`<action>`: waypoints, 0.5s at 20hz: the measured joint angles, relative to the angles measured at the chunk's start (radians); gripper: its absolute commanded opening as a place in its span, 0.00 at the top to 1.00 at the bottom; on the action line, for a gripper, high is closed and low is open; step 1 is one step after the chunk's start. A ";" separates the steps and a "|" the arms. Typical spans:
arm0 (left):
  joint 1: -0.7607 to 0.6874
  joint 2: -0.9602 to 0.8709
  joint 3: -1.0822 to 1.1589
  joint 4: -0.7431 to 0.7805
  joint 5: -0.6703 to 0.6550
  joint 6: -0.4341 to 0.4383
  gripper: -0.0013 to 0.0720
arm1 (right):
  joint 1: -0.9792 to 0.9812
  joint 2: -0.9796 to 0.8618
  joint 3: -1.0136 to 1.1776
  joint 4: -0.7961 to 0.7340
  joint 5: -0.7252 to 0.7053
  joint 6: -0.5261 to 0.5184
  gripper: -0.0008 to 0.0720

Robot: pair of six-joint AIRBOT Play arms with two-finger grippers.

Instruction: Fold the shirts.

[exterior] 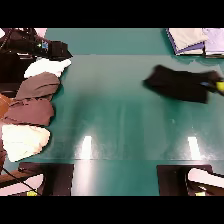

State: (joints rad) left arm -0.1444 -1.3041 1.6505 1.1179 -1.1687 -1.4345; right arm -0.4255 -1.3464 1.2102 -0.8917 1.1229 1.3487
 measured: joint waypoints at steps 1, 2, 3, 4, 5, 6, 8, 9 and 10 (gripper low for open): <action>-0.001 0.000 0.000 0.000 0.008 0.000 0.95 | -0.092 0.042 -0.041 -0.007 -0.012 0.003 0.97; -0.003 0.000 0.000 0.000 0.016 0.000 0.95 | -0.174 0.078 -0.080 -0.011 -0.024 0.004 0.97; -0.004 0.000 0.000 -0.001 0.024 -0.001 0.95 | -0.257 0.114 -0.122 -0.015 -0.041 0.007 0.97; -0.003 0.000 0.000 -0.001 0.033 -0.003 0.95 | -0.328 0.142 -0.158 -0.019 -0.058 0.008 0.97; -0.003 0.000 0.000 -0.001 0.038 -0.004 0.95 | -0.394 0.169 -0.196 -0.021 -0.071 0.011 0.97; -0.003 0.000 0.000 -0.002 0.043 -0.005 0.95 | -0.446 0.188 -0.227 -0.021 -0.080 0.011 0.97; -0.003 0.000 0.000 -0.004 0.050 -0.007 0.95 | -0.527 0.218 -0.285 -0.024 -0.097 0.015 0.97; -0.003 0.000 0.000 -0.004 0.051 -0.007 0.95 | -0.554 0.228 -0.307 -0.026 -0.102 0.019 0.97; -0.003 0.000 0.000 -0.005 0.053 -0.008 0.95 | -0.570 0.234 -0.322 -0.026 -0.104 0.019 0.96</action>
State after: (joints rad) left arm -0.1478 -1.3041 1.6505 1.1130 -1.1156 -1.4422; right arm -0.9951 -1.1122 0.8883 -0.9173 1.0191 1.3678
